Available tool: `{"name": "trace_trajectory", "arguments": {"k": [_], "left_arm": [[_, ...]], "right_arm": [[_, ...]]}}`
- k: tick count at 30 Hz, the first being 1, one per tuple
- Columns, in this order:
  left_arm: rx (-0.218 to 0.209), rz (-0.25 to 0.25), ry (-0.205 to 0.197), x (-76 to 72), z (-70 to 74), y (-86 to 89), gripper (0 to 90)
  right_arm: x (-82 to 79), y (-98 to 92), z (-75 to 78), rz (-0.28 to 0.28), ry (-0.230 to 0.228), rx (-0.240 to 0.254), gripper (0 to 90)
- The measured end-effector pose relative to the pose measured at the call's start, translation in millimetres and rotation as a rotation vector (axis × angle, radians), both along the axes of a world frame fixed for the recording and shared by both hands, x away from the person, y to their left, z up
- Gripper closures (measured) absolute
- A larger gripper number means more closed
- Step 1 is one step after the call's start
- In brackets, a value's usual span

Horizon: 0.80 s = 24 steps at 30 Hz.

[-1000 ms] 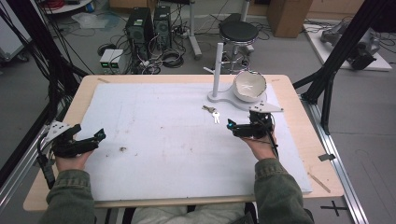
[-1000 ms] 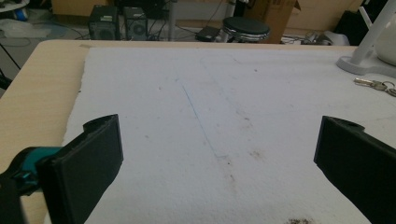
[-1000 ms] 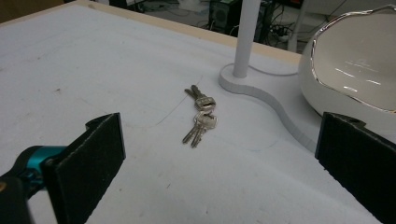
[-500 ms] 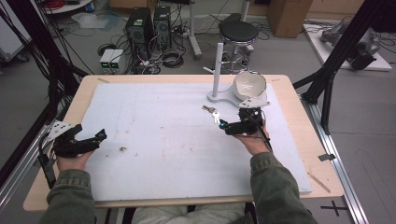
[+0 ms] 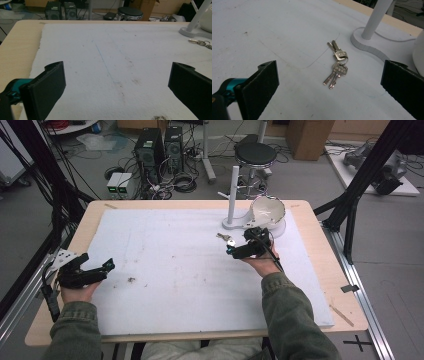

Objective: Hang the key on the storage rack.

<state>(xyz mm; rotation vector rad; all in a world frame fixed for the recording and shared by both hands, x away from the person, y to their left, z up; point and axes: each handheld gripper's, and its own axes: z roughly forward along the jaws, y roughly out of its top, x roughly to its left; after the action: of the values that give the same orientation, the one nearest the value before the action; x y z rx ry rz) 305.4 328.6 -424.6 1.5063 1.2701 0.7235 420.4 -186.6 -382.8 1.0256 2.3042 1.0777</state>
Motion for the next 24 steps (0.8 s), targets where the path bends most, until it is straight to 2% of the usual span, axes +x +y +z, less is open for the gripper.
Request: {"name": "trace_trajectory", "arguments": {"k": [5, 7, 11, 14, 17, 19, 22, 24], "left_arm": [[0.007, -0.010, 0.008, 0.5, -0.5, -1.4, 1.7], [0.005, -0.010, 0.008, 0.6, -0.6, -1.5, 1.7], [-0.002, -0.004, 0.006, 0.4, -0.4, -0.8, 1.7], [-0.001, -0.004, 0.010, 0.9, -0.7, -0.2, 1.7], [-0.004, -0.004, 0.013, 1.7, -1.1, -0.1, 1.7], [-0.007, -0.003, 0.010, 1.8, -1.2, 0.1, 1.7], [-0.005, -0.006, 0.011, 1.7, -1.2, 0.2, 1.7], [-0.006, -0.012, 0.008, 1.7, -1.1, 0.1, 1.7]], "right_arm": [[9.5, 10.4, 0.3, 0.027, 0.031, -0.041, 0.6], [15.8, 17.6, 0.1, 0.047, 0.045, -0.074, 0.6], [20.9, 23.2, -0.9, 0.062, 0.063, -0.096, 0.6], [28.7, 32.2, -1.4, 0.084, 0.086, -0.140, 0.6], [32.1, 36.7, -1.2, 0.090, 0.100, -0.158, 0.6], [38.4, 43.9, -0.6, 0.102, 0.112, -0.193, 0.7], [42.9, 47.0, -0.8, 0.104, 0.111, -0.175, 0.8], [49.8, 49.7, -5.1, 0.106, 0.130, -0.194, 0.7]]}}
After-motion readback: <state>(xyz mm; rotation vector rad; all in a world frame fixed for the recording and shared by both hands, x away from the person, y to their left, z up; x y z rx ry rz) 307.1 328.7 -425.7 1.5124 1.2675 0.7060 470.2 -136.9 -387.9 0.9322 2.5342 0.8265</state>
